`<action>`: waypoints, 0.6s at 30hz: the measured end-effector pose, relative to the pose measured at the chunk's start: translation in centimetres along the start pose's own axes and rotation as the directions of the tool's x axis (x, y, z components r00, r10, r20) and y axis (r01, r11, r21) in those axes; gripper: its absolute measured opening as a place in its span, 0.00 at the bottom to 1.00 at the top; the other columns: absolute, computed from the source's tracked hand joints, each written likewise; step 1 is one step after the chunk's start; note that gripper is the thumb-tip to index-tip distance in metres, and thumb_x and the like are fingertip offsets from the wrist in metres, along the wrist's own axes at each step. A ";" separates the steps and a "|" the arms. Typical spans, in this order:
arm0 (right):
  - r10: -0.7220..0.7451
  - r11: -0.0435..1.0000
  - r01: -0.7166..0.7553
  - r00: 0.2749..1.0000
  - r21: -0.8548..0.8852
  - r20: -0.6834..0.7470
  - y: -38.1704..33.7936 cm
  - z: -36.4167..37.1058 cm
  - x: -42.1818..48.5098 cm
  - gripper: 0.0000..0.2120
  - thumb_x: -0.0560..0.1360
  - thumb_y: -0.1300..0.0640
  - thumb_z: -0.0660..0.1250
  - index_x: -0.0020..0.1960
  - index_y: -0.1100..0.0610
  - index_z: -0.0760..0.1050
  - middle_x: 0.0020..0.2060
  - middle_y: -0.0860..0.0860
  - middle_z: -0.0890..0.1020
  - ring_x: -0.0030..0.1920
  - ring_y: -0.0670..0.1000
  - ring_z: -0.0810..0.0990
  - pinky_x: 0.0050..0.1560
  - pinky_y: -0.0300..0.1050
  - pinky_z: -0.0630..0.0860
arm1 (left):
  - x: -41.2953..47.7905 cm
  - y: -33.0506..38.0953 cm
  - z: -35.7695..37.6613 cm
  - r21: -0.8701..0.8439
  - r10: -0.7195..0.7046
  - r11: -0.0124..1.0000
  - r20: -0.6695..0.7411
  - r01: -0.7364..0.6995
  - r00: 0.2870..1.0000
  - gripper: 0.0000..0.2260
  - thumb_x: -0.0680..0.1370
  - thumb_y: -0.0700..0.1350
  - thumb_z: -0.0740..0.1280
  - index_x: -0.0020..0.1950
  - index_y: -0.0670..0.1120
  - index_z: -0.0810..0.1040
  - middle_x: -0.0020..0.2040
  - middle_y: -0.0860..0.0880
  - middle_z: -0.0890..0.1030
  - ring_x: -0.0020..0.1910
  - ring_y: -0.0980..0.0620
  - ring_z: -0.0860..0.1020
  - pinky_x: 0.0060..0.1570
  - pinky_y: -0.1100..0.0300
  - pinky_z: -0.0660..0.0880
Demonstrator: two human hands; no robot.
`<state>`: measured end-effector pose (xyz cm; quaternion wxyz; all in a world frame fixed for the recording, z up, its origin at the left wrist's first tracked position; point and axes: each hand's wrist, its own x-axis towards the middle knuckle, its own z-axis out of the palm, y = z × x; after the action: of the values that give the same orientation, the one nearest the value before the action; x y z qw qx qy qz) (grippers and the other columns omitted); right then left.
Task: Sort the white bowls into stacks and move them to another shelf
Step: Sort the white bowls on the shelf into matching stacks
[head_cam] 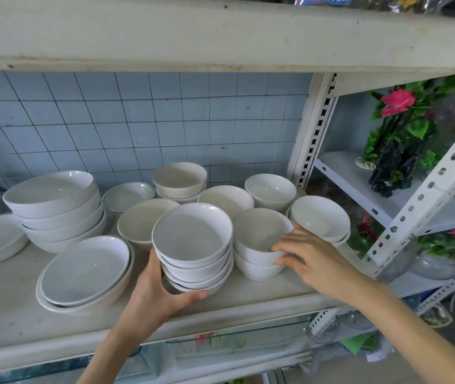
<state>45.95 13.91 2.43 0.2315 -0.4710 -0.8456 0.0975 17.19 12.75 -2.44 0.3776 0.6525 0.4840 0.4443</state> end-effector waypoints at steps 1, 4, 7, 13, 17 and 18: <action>0.004 1.000 -0.004 0.999 -0.010 0.034 0.1 0.0 0.0 0.09 0.72 0.51 0.68 0.46 0.56 0.79 0.37 0.42 0.77 0.46 0.45 0.70 0.48 0.43 0.69 | 0.0 0.0 0.0 0.001 0.001 1.000 0.001 -0.001 1.000 0.49 0.51 0.67 0.78 0.67 0.61 0.61 0.59 0.71 0.73 0.61 0.70 0.71 0.55 0.80 0.65; 0.031 0.997 -0.023 0.995 -0.080 0.093 0.4 0.5 -0.1 0.14 0.70 0.46 0.71 0.48 0.55 0.79 0.41 0.48 0.80 0.50 0.48 0.72 0.65 0.33 0.56 | 0.0 0.2 0.1 -0.001 0.011 1.000 0.001 -0.011 1.000 0.47 0.51 0.68 0.77 0.66 0.62 0.61 0.59 0.72 0.73 0.60 0.72 0.71 0.54 0.81 0.64; 0.053 0.990 -0.045 0.997 -0.131 0.058 0.4 0.9 0.1 0.11 0.70 0.49 0.72 0.45 0.57 0.78 0.36 0.48 0.78 0.46 0.50 0.73 0.70 0.39 0.54 | 0.0 0.3 0.1 -0.001 0.005 1.000 -0.004 -0.005 1.000 0.47 0.50 0.69 0.77 0.65 0.63 0.61 0.58 0.73 0.73 0.60 0.72 0.71 0.54 0.81 0.64; 0.016 0.982 -0.004 0.998 -0.189 0.061 0.6 0.8 0.4 0.14 0.68 0.50 0.73 0.35 0.57 0.72 0.29 0.47 0.71 0.37 0.50 0.67 0.69 0.38 0.52 | 0.0 -0.1 0.0 0.002 -0.014 1.000 -0.001 0.014 1.000 0.49 0.49 0.69 0.77 0.66 0.61 0.62 0.58 0.72 0.74 0.59 0.71 0.71 0.54 0.80 0.65; 0.035 0.999 -0.036 0.998 0.021 0.048 0.5 -0.1 0.3 0.16 0.67 0.39 0.71 0.45 0.50 0.77 0.42 0.42 0.78 0.48 0.47 0.74 0.67 0.36 0.54 | 0.1 -0.3 0.0 0.008 -0.018 1.000 -0.005 0.018 1.000 0.52 0.49 0.70 0.77 0.68 0.57 0.62 0.59 0.71 0.74 0.60 0.70 0.72 0.54 0.80 0.66; 0.068 0.993 -0.071 0.997 0.099 0.031 0.5 -0.5 0.1 0.20 0.66 0.35 0.68 0.51 0.47 0.77 0.49 0.38 0.77 0.55 0.44 0.74 0.68 0.36 0.54 | 0.1 -0.3 0.0 0.005 -0.015 1.000 -0.004 0.015 1.000 0.51 0.49 0.69 0.77 0.68 0.58 0.62 0.59 0.71 0.74 0.60 0.70 0.72 0.55 0.80 0.66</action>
<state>46.55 14.28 2.71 0.2395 -0.4866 -0.8259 0.1542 17.09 12.91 -2.70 0.3783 0.6488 0.4906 0.4418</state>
